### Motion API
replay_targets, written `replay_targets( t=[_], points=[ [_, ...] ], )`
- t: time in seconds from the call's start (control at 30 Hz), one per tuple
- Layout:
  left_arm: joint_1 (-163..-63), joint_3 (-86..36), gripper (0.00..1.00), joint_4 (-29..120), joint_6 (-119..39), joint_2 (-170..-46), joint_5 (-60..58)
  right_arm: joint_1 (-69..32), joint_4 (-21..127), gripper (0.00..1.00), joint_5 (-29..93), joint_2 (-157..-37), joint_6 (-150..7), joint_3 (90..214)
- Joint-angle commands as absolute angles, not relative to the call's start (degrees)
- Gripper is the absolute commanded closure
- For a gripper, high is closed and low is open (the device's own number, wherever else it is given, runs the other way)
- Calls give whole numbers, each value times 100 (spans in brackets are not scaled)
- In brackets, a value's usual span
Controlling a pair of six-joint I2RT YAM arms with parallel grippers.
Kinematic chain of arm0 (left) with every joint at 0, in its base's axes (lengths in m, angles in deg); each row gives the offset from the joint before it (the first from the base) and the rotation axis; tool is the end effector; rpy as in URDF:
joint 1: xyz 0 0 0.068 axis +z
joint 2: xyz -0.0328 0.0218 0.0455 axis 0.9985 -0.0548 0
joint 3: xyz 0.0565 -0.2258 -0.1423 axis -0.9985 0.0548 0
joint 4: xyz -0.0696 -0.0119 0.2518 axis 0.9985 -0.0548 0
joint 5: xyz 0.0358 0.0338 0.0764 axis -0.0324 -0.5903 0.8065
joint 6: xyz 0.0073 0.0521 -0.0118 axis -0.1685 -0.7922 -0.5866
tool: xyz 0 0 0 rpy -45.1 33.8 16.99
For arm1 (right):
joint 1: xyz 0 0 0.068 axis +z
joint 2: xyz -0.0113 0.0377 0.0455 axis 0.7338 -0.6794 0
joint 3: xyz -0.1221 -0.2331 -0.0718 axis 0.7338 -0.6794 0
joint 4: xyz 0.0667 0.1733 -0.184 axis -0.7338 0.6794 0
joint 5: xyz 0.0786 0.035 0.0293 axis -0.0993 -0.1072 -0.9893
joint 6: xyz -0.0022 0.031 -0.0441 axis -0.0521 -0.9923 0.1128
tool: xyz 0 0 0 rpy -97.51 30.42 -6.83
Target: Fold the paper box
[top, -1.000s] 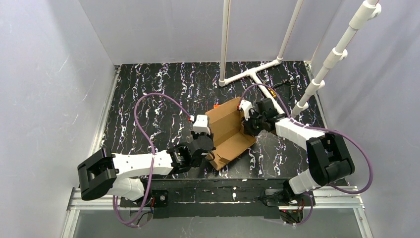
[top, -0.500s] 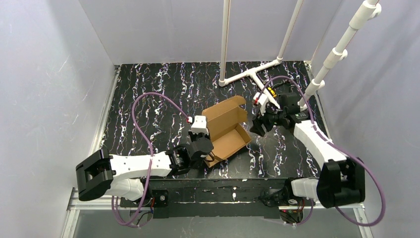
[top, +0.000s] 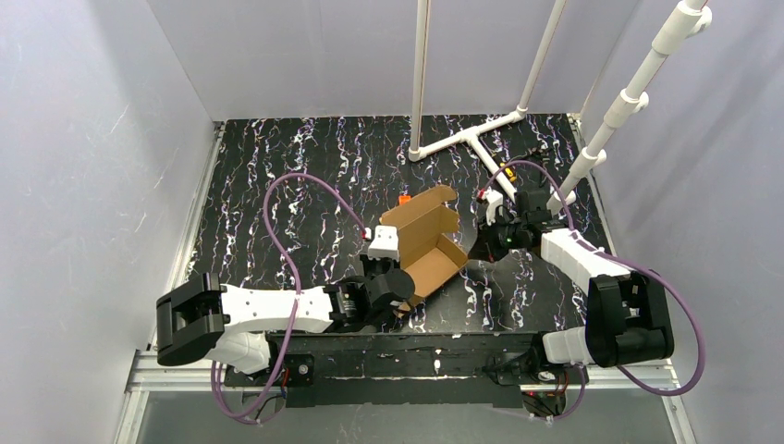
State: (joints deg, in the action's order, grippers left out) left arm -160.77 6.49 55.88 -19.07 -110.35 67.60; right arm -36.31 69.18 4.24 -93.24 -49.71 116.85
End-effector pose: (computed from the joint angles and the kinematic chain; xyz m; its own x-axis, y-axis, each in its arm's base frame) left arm 0.1071 -0.2593 0.2335 -0.2357 -0.1472 -0.9606 0.1519 0.9707 -0.1860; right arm 0.2465 0.0684 0.1883 -0.6407 -0.3389 -0.6890 -0.6768 0.6731 0.2983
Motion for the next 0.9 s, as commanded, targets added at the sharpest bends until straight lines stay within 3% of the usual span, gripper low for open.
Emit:
replay_targets(
  t=[0.0,0.17,0.27,0.37,0.5,0.57,0.77,0.87],
  points=[
    [-16134,446,100,5022,-1447,-11045,7290,-3640,6693,99,456,-9313,-5410,11736],
    [-16139,-64,100,3043,-95,-11263,7592,-3639,6498,99,912,-9091,-5543,11802],
    [-16139,-5,100,2923,171,-11206,7652,-3644,6675,99,827,-8929,-5216,11977],
    [-16139,35,100,2948,130,-11103,7616,-3703,7245,88,412,-8752,-4214,12181],
    [-16139,80,100,3350,-290,-11057,7258,-3730,8522,57,-664,-8735,-2601,12471],
    [-16139,127,100,3653,-533,-11071,7011,-3732,8708,48,-985,-8814,-2312,12454],
    [-16130,149,100,4002,-822,-11072,6571,-3197,7929,40,-349,-9021,-3007,12126],
    [-16122,179,95,4001,-775,-10971,6451,-2992,7625,39,134,-9064,-3333,12042]
  ],
)
